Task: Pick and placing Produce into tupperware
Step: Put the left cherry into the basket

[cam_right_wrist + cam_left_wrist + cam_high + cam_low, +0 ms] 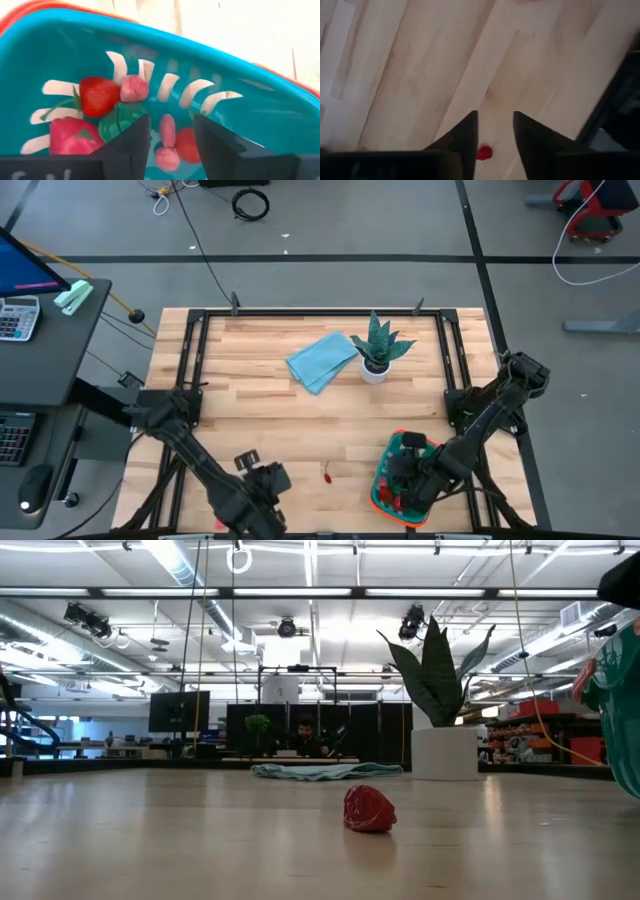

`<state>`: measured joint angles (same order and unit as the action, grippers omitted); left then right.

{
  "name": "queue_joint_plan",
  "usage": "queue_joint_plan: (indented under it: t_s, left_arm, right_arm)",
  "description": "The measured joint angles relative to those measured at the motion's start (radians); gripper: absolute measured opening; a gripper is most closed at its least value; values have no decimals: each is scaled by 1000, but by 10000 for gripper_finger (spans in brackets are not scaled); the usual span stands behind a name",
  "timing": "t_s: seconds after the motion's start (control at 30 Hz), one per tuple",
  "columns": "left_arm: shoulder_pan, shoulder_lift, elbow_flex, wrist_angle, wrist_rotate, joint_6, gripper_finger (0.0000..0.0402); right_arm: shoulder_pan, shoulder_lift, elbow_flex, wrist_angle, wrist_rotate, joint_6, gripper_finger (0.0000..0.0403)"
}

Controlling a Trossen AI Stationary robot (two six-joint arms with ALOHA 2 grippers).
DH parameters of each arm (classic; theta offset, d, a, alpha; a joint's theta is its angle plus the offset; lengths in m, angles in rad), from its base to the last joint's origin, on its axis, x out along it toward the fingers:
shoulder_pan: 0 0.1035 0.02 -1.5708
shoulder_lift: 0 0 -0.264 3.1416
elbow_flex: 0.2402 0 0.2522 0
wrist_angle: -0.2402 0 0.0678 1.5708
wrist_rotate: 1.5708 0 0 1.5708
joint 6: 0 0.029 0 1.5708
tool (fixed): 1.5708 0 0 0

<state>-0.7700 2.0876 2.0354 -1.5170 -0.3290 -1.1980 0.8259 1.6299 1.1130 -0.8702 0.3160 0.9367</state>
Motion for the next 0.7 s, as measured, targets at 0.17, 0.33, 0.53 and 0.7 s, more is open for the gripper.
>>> queue_joint_plan:
  t_s: [0.17,0.33,0.53,0.7]
  left_arm:
    - [-8,70,0,-1,68,-4,194]
    - [-21,118,0,-48,188,-22,230]
    - [-58,125,-52,-51,240,-144,226]
    - [-111,83,-180,-53,290,-343,213]
  right_arm:
    - [-1,-1,32,2,-4,-22,165]
    - [-1,-1,44,1,-4,-24,163]
    - [-1,-1,44,0,-4,-84,162]
    - [-1,-2,44,-1,-3,-154,162]
